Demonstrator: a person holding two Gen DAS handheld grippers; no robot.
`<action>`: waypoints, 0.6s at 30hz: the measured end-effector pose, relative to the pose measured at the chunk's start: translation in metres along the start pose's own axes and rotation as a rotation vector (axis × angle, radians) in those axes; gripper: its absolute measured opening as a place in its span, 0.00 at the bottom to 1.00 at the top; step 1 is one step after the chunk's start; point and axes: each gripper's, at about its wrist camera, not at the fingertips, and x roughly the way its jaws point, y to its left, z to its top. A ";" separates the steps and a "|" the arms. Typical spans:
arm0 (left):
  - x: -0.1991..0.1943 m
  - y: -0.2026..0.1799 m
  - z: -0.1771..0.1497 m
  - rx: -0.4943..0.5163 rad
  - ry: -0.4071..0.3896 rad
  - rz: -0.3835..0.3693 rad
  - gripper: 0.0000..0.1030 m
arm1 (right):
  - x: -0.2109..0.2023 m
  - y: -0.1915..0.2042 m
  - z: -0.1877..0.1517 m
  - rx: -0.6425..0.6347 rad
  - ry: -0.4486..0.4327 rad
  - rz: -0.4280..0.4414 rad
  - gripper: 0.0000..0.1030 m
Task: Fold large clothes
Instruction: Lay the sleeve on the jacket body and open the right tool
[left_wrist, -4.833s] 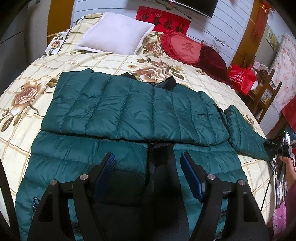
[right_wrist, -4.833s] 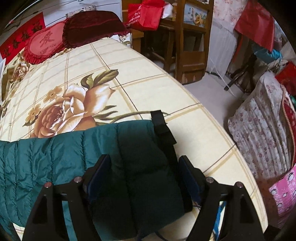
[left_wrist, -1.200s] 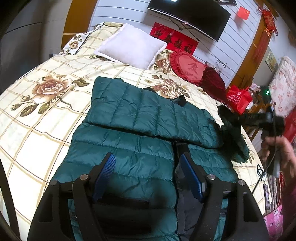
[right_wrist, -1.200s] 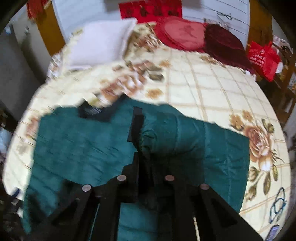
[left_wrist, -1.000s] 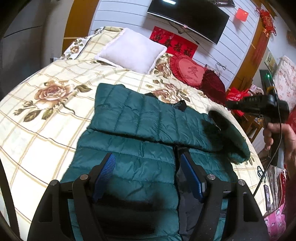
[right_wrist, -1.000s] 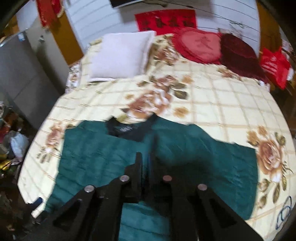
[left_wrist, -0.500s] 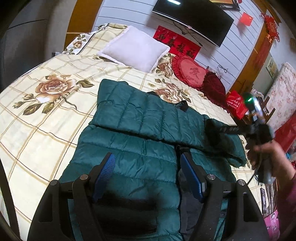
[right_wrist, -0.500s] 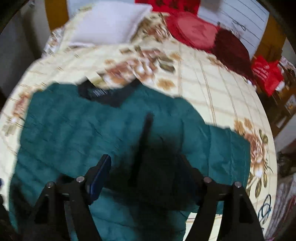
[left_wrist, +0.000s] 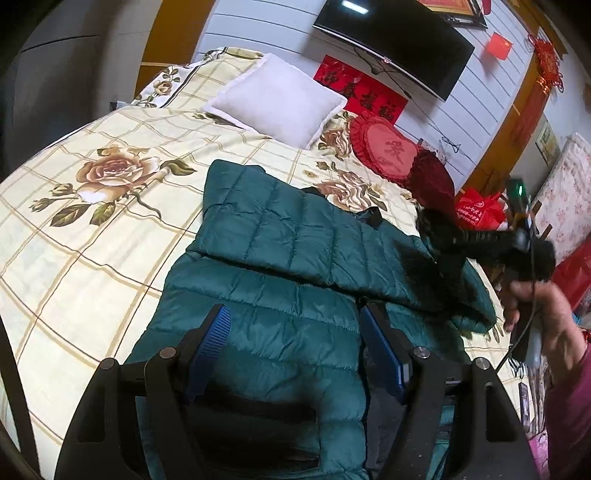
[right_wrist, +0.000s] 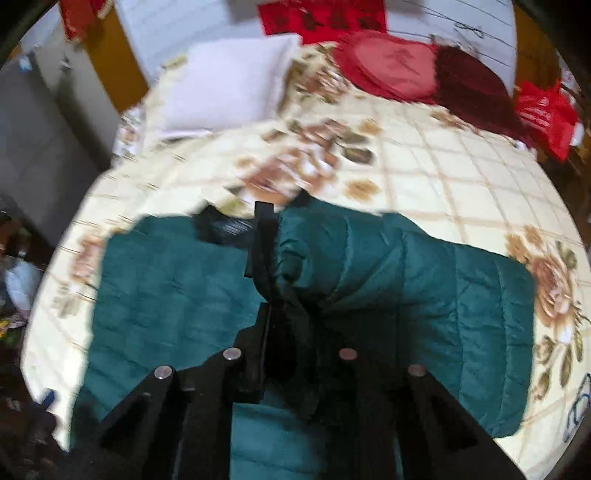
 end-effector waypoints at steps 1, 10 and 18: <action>0.000 0.000 0.000 0.004 0.000 -0.001 0.54 | -0.001 0.011 0.003 -0.007 -0.006 0.030 0.17; -0.007 0.008 0.002 0.003 -0.008 0.008 0.54 | 0.039 0.102 0.010 -0.058 0.006 0.168 0.17; -0.007 0.022 0.006 -0.008 -0.018 0.025 0.54 | 0.080 0.137 0.003 -0.078 0.066 0.223 0.18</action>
